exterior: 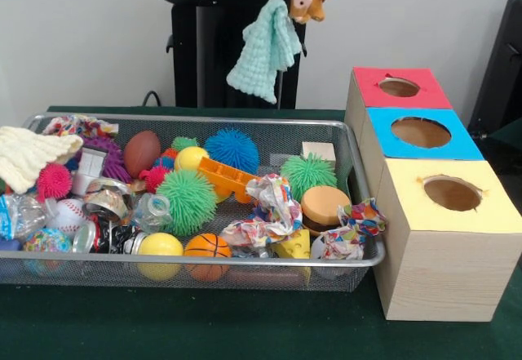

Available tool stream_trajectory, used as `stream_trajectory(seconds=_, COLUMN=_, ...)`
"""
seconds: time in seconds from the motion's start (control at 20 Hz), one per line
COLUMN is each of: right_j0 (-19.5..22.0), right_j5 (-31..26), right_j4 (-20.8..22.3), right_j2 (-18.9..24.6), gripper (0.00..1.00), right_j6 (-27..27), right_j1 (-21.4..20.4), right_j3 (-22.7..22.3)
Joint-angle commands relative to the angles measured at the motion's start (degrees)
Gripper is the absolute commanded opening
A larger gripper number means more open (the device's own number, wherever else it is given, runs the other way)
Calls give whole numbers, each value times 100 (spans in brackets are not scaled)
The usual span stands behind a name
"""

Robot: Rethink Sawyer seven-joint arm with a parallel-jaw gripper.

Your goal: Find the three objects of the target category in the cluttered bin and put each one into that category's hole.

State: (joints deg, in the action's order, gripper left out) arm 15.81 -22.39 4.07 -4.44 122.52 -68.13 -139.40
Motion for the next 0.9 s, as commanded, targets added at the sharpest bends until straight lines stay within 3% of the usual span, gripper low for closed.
stream_trajectory(seconds=0.05, right_j0=826, right_j5=-1321, right_j4=-62, right_j2=801, gripper=0, right_j6=-1057, right_j1=121, right_j3=-79)
stream_trajectory(seconds=0.3, right_j0=1147, right_j5=-530, right_j4=302, right_j2=885, gripper=0, right_j6=-867, right_j1=293, right_j3=430)
stream_trajectory(seconds=0.6, right_j0=1421, right_j5=-1350, right_j4=526, right_j2=1055, gripper=0, right_j6=-1084, right_j1=74, right_j3=1017)
stream_trajectory(seconds=0.9, right_j0=1838, right_j5=-1447, right_j4=577, right_j2=1449, gripper=0, right_j6=-1189, right_j1=502, right_j3=1431)
